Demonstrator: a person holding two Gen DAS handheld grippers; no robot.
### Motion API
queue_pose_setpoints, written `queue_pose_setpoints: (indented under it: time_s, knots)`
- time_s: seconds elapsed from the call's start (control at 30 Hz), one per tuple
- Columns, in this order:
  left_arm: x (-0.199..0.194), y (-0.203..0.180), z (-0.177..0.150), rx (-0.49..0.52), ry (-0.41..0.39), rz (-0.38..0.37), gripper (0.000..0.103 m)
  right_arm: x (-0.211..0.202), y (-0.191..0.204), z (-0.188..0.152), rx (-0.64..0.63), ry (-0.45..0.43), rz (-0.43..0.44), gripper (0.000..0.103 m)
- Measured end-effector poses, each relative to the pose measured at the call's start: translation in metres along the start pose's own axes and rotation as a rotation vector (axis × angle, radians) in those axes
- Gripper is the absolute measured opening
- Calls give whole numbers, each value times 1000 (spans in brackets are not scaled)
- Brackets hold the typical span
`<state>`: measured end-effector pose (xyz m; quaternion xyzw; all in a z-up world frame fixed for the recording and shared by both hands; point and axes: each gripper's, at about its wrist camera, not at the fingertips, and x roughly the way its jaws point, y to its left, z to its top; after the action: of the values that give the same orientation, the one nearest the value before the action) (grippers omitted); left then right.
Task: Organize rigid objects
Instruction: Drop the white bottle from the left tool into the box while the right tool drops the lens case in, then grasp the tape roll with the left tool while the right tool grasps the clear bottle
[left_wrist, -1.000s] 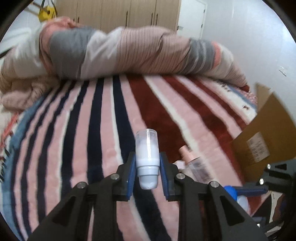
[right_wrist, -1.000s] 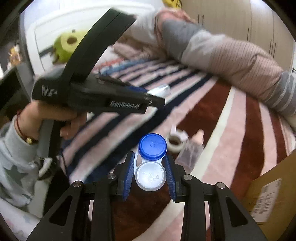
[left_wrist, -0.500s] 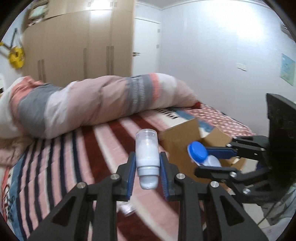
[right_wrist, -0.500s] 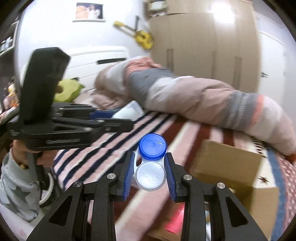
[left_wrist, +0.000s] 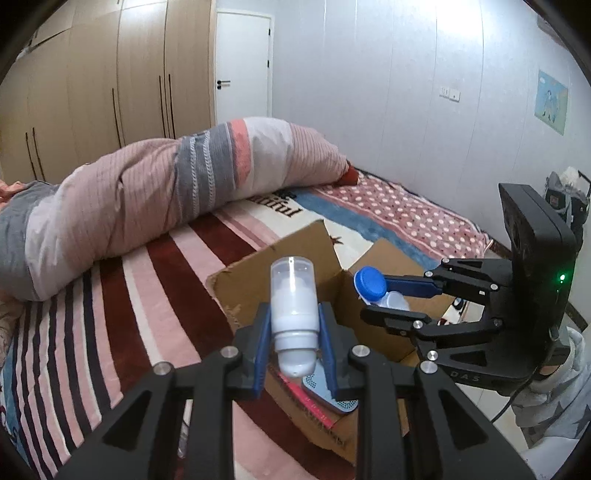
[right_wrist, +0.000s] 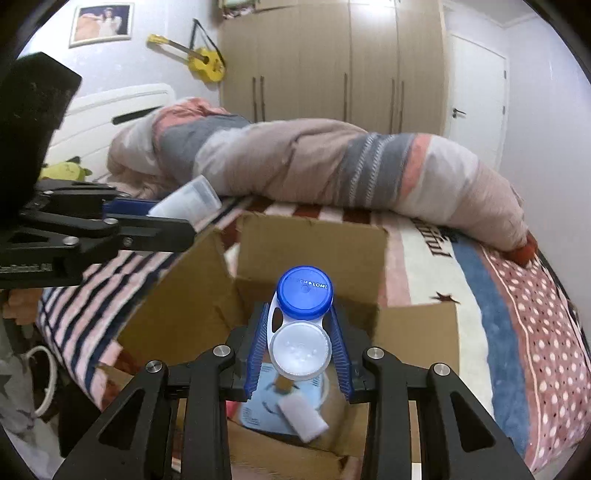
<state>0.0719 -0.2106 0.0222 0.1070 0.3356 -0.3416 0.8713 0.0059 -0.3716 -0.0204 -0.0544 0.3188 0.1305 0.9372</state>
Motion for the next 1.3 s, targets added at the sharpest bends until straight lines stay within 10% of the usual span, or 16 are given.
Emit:
queue_pose_setpoints:
  time_s: [0.67,1.1,1.3]
  knots:
    - [-25,37,-12,-58,-52,66,42,-8,8,7,30,-16,61,42]
    - [-56,168,-102,-220,-5,315,57,9,163,35,-116,-7,420,42]
    - [-30,197,-155,-289,71,337,57,92,208,1,-73,157,332,42]
